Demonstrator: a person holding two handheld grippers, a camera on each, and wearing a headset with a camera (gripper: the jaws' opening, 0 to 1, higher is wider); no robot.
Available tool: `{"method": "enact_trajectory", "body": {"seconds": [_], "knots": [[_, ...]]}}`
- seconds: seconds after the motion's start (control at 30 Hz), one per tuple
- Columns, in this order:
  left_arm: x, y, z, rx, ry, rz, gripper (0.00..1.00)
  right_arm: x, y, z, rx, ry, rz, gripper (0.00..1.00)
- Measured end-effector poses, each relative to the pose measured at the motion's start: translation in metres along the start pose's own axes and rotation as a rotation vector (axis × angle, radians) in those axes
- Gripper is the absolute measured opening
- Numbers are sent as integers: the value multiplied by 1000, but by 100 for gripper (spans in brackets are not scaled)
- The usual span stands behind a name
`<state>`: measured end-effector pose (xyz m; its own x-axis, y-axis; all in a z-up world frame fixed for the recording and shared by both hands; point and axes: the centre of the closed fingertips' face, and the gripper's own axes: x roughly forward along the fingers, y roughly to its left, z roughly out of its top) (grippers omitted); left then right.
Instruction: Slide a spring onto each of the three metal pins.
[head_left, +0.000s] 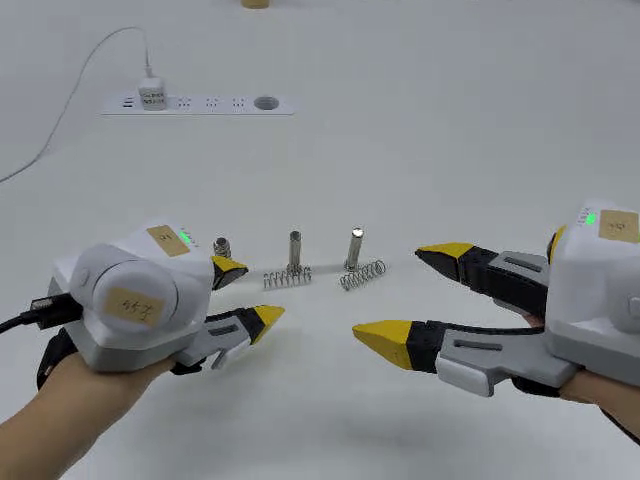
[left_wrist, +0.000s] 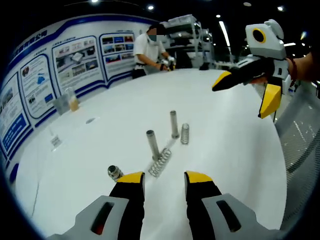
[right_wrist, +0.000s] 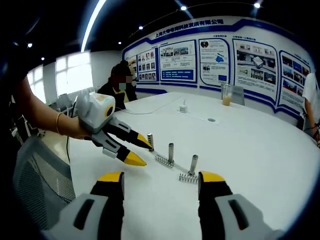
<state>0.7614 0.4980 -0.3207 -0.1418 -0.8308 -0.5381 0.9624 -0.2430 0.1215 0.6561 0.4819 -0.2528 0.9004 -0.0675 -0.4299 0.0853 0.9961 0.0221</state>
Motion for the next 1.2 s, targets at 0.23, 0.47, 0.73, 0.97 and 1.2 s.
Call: {"method": "enact_trajectory", "body": {"seconds": [0.23, 0.47, 0.73, 0.97, 1.2], "knots": [[11, 3, 1, 26, 13, -7, 29, -3, 1, -5, 8, 2, -9, 61], [21, 3, 2, 66, 18, -27, 24, -3, -7, -7, 57, -4, -39, 60], [30, 3, -2, 103, 44, -46, 20, -2, -11, -8, 73, -8, -46, 60], [32, 2, -4, 108, 62, -62, 18, 1, -11, -10, 78, -2, -45, 59], [33, 1, -7, 107, 72, -70, 12, 2, -13, -11, 82, 0, -49, 59]]}}
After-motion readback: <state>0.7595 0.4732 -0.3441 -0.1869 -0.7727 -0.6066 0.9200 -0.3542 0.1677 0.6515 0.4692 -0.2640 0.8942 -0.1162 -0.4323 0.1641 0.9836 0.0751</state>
